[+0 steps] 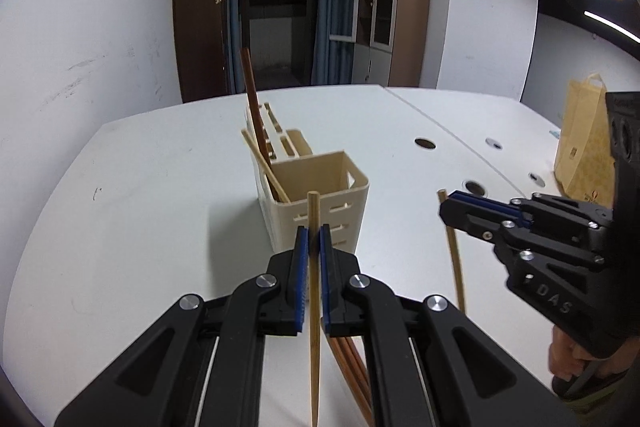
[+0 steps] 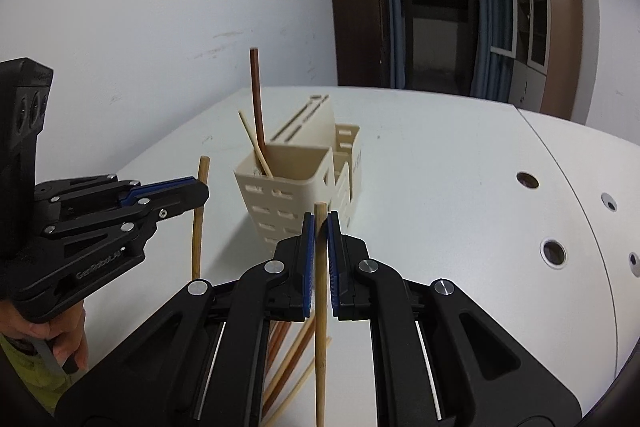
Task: Organize utensils
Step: 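Carry the chopsticks up over the cream holder with both tools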
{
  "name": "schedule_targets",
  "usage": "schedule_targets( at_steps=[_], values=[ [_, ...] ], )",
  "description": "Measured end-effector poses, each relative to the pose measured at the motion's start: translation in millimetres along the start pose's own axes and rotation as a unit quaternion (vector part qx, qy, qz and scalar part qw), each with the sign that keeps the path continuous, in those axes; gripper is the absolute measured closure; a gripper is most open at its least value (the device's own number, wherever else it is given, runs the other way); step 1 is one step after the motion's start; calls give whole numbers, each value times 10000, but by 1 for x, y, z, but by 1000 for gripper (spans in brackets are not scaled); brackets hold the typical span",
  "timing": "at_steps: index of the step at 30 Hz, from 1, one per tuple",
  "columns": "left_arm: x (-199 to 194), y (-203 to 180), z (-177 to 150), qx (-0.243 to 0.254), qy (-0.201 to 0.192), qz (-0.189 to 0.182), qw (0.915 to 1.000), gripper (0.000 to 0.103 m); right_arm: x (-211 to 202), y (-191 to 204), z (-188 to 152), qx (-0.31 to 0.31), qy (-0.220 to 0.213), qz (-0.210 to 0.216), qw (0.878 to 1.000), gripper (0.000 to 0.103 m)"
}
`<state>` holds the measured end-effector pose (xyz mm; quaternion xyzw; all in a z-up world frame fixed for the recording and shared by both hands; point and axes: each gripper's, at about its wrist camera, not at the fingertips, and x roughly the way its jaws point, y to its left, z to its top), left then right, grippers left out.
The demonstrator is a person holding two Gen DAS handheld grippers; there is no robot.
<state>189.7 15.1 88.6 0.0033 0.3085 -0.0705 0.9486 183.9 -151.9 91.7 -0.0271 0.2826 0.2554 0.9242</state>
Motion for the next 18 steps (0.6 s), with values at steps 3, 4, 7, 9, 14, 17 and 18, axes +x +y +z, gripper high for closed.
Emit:
schedule_targets(
  at_steps=[3,4,7,9,14,17,18],
  values=[
    [-8,-3,6,-28,-193,-33,9998,97,1,-1,6,57,-109,65,9999,97],
    [-9,-5,8,-19,-255,-30,9997,97,0,-1,8,42,-154,52,9999,97],
    [-10,-7,14,-52,-376,-70,9993,97,-2,3,12,-1,-293,3,9996,97],
    [-12,-5,20,-147,-465,-135,9987,97,-4,4,16,-10,-394,20,9992,97],
    [-21,-2,31,-239,-810,-95,9964,97,-13,9,26,-40,-635,72,9979,97],
    [-23,-4,35,-140,-951,21,9954,97,-16,10,34,-26,-762,228,9968,97],
    [-27,-6,36,-88,-1046,108,9944,97,-16,9,38,17,-783,325,9964,97]
  ],
)
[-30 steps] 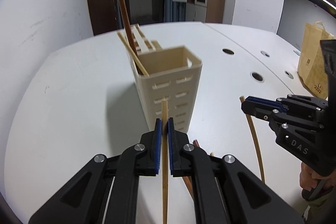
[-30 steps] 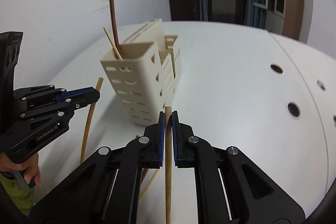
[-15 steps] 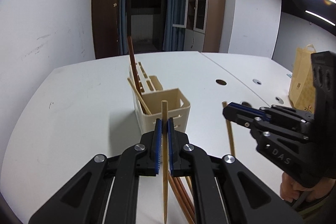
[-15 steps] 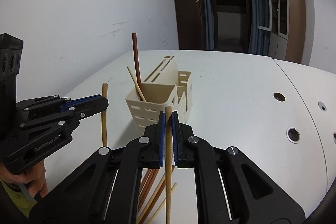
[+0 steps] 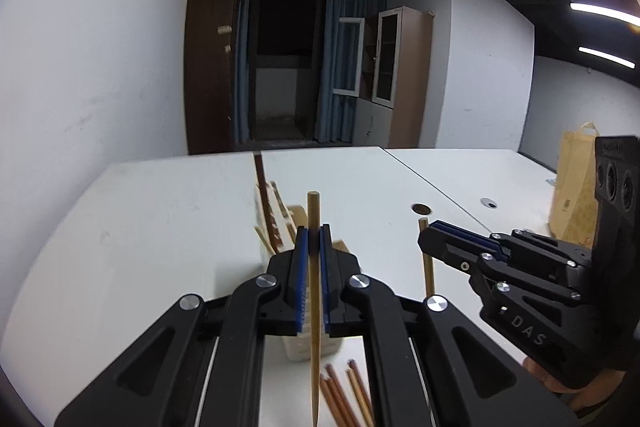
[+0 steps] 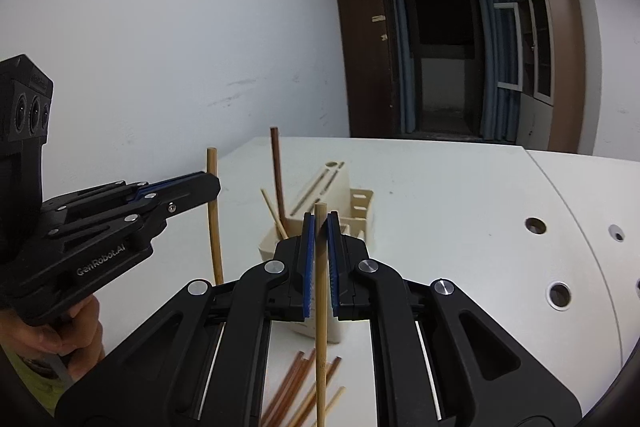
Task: Organize utensils
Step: 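Carry the chopsticks up over the cream holder with both tools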
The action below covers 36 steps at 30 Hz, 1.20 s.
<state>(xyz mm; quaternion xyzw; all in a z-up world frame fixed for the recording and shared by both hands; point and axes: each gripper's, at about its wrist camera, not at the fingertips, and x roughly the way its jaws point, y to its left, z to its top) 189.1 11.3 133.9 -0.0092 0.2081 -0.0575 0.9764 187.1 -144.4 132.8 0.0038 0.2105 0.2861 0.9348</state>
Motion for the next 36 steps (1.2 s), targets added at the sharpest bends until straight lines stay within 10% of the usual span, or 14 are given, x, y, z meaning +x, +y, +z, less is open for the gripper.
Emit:
schedule_targets(
  at_steps=[20,36],
  values=[
    [-37,6,30,-96,-1207,-8,9926,97,4,-5,38,-100,-982,193,9949,97],
    [-88,-9,27,-102,-2995,368,9533,97,-37,-14,54,18,-2772,443,9598,97]
  ],
)
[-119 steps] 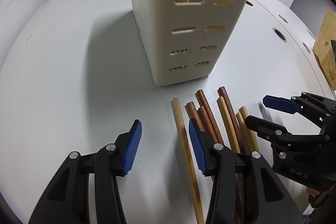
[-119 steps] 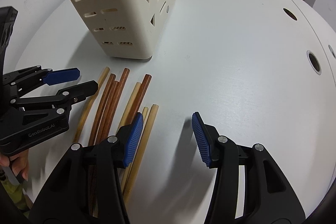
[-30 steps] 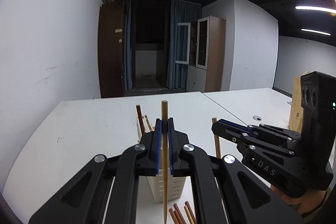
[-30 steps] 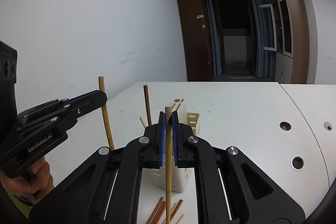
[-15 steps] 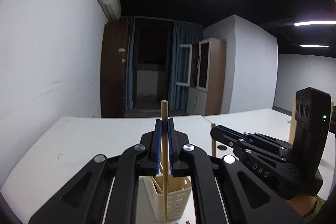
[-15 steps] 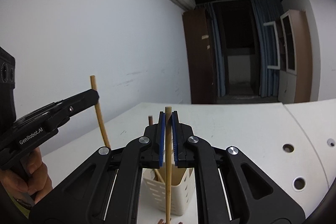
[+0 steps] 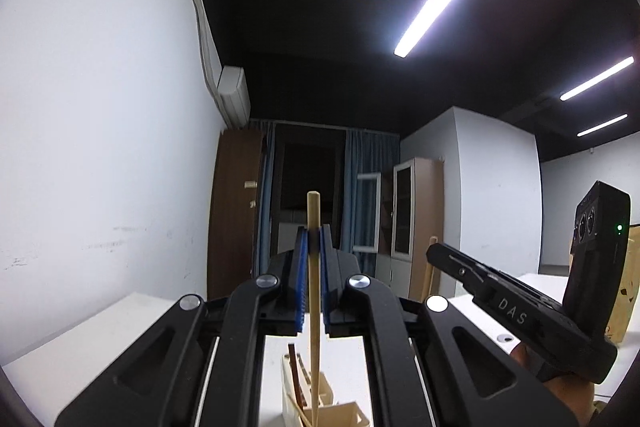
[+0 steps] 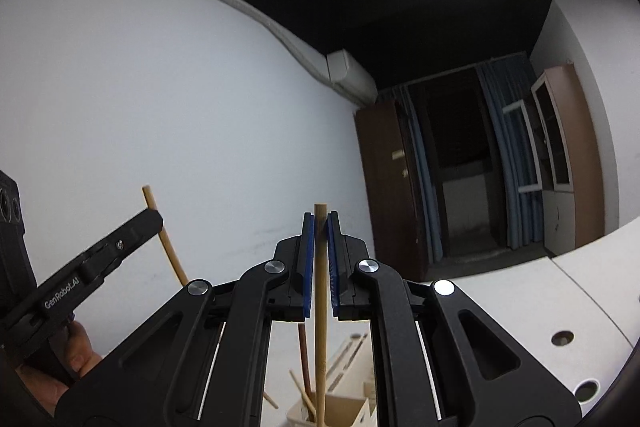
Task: Organize utensils
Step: 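Carry the chopsticks up over the cream holder with both tools, then lower the chopsticks into the holder and open both tools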
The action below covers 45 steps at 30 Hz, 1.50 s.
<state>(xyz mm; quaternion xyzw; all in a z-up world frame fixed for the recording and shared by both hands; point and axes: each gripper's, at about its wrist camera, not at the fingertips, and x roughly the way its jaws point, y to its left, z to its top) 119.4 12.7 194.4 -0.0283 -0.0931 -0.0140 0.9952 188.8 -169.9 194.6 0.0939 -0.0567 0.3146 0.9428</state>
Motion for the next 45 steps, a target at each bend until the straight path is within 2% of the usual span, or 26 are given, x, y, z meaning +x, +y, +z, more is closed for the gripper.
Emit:
schedule_targets(
  at_steps=[6,12,17,22,29,45],
  values=[
    [10,-2,-6,2,-36,-30,10000,97,0,-8,2,108,-424,169,9989,97],
    [27,0,-14,-136,48,42,9999,97,15,-13,-6,51,-407,163,9990,97],
    [37,1,-25,-80,290,79,9995,97,37,-19,-23,68,-81,121,9999,97],
    [60,2,-42,-76,771,77,9970,97,56,-22,-38,27,362,66,9993,97],
    [74,9,-59,-96,1224,78,9924,97,76,-23,-59,18,1010,-29,9949,97],
    [94,25,-87,-371,1918,-39,9807,97,82,-24,-85,71,1649,-144,9862,96]
  ],
)
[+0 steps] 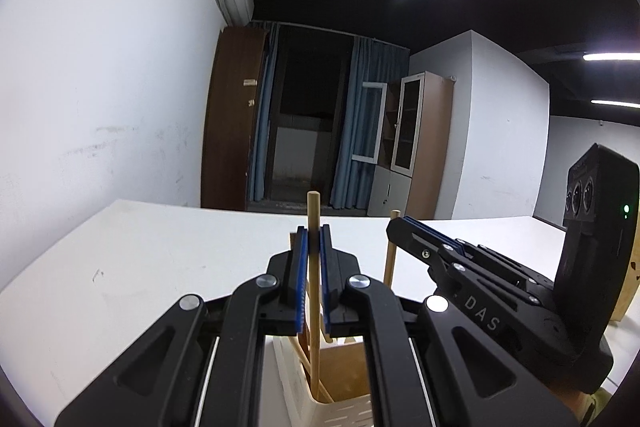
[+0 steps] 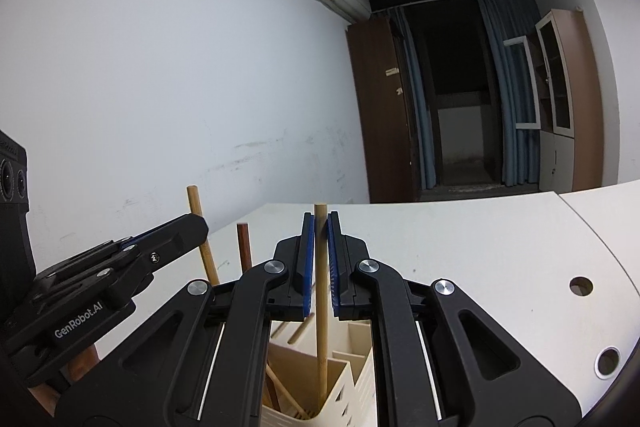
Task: Organize utensils
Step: 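Lower the chopsticks into the holder and open both tools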
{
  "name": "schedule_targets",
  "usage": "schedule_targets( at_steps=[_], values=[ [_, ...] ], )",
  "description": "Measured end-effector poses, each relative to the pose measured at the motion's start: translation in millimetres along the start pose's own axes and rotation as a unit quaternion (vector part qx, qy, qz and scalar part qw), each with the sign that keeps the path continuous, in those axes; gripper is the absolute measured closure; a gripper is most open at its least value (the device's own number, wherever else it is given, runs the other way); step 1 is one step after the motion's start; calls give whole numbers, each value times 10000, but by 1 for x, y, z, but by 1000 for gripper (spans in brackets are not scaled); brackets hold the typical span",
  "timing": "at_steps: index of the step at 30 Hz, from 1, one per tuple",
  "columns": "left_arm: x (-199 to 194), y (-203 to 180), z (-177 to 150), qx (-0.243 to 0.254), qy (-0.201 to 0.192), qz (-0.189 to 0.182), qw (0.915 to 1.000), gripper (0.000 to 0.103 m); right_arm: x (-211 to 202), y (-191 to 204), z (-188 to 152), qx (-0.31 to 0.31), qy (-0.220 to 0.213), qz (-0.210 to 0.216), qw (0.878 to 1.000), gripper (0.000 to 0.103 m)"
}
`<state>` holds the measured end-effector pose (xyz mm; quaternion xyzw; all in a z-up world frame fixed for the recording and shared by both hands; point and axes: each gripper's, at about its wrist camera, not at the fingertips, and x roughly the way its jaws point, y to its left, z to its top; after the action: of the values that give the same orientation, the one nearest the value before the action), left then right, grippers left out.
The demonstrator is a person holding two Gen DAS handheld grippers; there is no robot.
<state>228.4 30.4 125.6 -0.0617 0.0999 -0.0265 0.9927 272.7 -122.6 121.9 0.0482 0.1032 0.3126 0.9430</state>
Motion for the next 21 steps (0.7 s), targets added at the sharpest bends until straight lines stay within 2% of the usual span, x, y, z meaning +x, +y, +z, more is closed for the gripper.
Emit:
schedule_targets(
  at_steps=[3,5,7,15,21],
  values=[
    [3,0,-2,33,137,27,9999,96,-8,4,-3,59,38,7,10000,95],
    [3,3,0,-27,150,15,9999,90,-11,4,-4,75,34,-3,10000,95],
    [-1,6,2,-92,88,5,9999,78,-16,4,-3,71,12,-49,10000,95],
    [-15,12,4,-150,24,71,9999,78,-32,0,-5,109,75,-191,9997,91],
    [-27,11,1,-102,131,146,9998,78,-50,2,-5,66,173,-366,9992,84]
  ],
)
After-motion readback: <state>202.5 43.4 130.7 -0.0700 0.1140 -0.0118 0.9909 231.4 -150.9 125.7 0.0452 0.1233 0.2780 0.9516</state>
